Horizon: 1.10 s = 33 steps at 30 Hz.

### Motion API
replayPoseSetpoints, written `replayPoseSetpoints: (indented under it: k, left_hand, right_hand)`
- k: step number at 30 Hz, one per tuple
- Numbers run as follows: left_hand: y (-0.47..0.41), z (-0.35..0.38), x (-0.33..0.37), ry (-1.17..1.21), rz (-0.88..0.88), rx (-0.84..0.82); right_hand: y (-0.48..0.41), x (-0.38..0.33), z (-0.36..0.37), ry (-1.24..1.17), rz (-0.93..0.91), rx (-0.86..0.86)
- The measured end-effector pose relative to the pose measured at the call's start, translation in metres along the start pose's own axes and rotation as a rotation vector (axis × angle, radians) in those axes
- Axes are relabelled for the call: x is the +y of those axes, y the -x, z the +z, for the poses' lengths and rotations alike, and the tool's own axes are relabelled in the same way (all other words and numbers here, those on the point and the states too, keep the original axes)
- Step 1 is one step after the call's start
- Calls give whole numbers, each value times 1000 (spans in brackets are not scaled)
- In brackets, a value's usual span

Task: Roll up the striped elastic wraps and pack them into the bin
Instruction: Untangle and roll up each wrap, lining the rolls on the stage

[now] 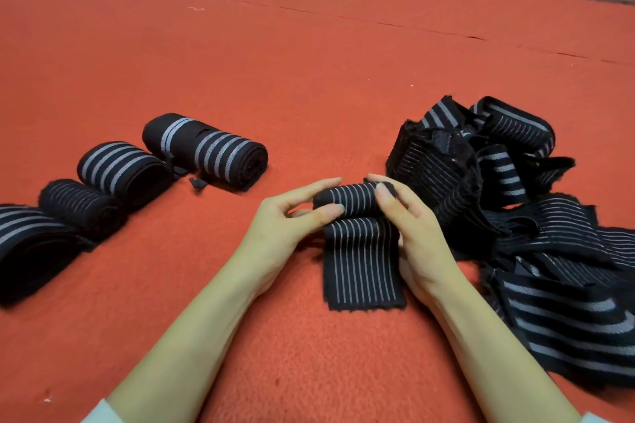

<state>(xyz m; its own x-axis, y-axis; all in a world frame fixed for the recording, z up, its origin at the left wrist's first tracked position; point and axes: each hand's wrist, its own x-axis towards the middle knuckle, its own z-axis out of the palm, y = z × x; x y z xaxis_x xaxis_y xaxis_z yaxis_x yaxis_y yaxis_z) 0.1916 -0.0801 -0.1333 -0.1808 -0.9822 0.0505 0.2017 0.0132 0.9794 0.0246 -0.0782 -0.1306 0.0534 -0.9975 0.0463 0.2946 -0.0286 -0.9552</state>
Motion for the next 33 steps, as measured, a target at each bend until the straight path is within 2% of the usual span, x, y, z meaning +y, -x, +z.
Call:
replayPoseSetpoints:
  k: [6,11,16,20,28,33]
  left_hand:
    - [0,2,4,94,-96,-38]
    - [-1,0,3,-7,-1,66]
    - [-1,-1,2,-60,44,60]
    - [-1,1,4,48,-90,-14]
    - [-1,-5,0,-13,43,-8]
    - [0,0,3,55,-117,-15]
  right_hand:
    - [2,1,0,74,-29,-18]
    - [1,1,2,25,-7,-34]
    - [1,2,2,50,-9,-18]
    - [0,5,-1,66,-30,-42]
    - [2,3,0,59,-43,-28]
    - [2,7,0,75,-65,-83]
